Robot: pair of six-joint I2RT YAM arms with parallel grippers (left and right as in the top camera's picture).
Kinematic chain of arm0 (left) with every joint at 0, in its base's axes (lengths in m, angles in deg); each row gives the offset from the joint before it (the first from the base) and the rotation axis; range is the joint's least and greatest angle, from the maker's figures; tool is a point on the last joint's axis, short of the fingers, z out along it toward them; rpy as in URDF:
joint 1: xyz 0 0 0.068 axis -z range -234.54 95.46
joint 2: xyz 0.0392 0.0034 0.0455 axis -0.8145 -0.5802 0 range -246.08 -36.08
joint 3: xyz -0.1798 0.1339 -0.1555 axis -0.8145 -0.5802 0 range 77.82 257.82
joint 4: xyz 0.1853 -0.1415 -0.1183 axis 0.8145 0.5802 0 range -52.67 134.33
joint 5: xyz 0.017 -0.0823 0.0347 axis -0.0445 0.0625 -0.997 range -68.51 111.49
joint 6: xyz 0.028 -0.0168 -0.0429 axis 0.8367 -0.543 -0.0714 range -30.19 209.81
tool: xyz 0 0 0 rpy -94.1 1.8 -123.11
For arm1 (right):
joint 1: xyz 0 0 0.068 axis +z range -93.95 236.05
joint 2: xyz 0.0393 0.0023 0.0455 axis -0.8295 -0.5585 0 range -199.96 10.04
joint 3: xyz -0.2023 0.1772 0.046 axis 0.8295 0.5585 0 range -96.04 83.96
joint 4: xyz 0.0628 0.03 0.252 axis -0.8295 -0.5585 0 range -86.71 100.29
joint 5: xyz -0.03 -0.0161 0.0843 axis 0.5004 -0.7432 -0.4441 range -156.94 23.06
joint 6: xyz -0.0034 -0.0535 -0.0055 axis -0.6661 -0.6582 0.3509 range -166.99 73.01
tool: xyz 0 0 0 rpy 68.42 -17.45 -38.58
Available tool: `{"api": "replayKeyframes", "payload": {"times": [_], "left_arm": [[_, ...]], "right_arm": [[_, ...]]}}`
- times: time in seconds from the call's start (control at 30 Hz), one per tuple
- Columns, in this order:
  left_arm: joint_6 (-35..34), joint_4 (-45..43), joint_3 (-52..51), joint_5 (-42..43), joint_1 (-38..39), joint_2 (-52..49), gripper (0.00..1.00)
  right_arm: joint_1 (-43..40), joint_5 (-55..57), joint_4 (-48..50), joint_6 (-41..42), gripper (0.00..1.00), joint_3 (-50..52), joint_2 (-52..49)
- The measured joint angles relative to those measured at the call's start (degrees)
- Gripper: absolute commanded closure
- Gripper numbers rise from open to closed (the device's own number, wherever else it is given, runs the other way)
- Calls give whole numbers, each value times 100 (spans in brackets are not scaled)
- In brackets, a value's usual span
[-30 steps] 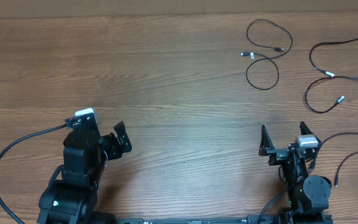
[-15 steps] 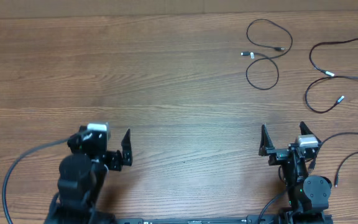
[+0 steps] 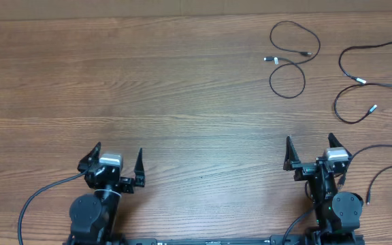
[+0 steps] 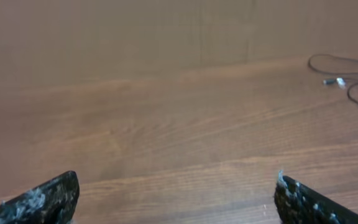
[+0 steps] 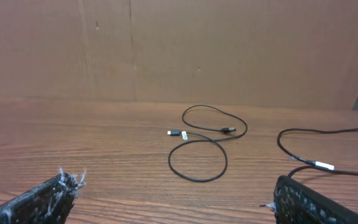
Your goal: Untangle cables
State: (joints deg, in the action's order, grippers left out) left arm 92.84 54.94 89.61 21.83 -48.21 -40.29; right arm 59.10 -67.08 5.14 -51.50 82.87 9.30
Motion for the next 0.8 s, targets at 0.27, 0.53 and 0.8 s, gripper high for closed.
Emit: {"api": "replayKeyframes", "payload": {"times": [0.27,0.53,0.8], "left_arm": [[39,-1622,-717,264,-579,337,0],[59,-1416,-1113,297,-682,343,1],[87,-1329,-1123,-22,-682,345,1]], "right_arm": [[0,-2,0,0,0,0,0],[0,-2,2,2,0,0,0],[0,0,2,2,0,0,0]]}}
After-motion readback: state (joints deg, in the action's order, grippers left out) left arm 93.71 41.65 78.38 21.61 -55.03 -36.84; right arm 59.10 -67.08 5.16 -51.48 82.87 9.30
